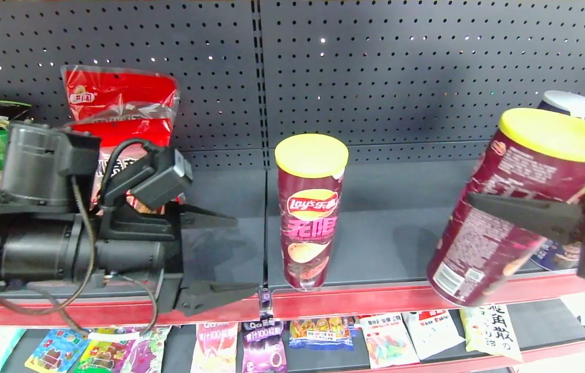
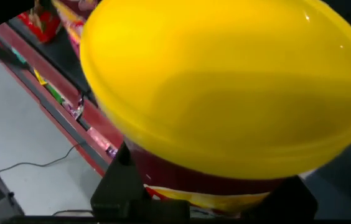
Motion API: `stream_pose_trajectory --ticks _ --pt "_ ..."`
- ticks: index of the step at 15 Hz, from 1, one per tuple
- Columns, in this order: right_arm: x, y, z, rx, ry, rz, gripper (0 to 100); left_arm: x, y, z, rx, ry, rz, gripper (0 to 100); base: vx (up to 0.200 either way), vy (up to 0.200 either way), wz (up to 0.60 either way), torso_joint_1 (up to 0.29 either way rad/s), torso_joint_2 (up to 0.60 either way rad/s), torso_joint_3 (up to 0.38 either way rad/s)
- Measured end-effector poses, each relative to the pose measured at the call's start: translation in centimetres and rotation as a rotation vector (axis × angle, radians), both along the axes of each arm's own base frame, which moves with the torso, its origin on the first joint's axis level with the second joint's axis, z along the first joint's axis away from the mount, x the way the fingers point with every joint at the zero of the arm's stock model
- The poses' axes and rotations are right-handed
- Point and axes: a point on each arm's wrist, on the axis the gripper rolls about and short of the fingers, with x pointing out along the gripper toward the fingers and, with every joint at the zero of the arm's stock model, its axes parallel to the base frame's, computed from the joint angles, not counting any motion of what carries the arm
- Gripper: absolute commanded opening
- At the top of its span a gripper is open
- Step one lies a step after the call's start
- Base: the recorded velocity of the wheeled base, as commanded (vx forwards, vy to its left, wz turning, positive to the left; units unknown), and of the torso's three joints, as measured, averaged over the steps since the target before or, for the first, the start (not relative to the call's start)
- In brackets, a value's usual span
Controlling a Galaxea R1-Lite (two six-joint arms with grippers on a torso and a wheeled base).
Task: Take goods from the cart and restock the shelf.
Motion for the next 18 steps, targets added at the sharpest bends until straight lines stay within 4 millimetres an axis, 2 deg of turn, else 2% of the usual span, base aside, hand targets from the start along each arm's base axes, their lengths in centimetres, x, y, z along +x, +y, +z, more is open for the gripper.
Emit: stream_pose_trajectory --ticks 4,9,13,18 --pt "5.9 2.8 0.7 0.043 -0.01 -0.017 0 -4.0 3.3 -0.7 -0.004 -0.009 0.077 100 0.0 0.0 0.0 0.0 0.0 0.0" --pt "11.9 6.2 1.4 0.059 -0.024 0.002 0 -7.3 5.1 -0.5 -0.048 -0.008 0.174 100 0.0 0.0 0.0 0.0 0.0 0.0" --pt "15.4 9.9 1.2 0.067 -0.034 0.043 0 -8.3 5.5 -0.4 -0.059 -0.033 0.179 100 0.0 0.0 0.0 0.0 0.0 0.0" --pt "18.0 13.4 -0.6 0.061 -0.012 0.117 0 -9.4 5.9 -0.8 -0.056 -0.043 0.202 100 0.0 0.0 0.0 0.0 0.0 0.0"
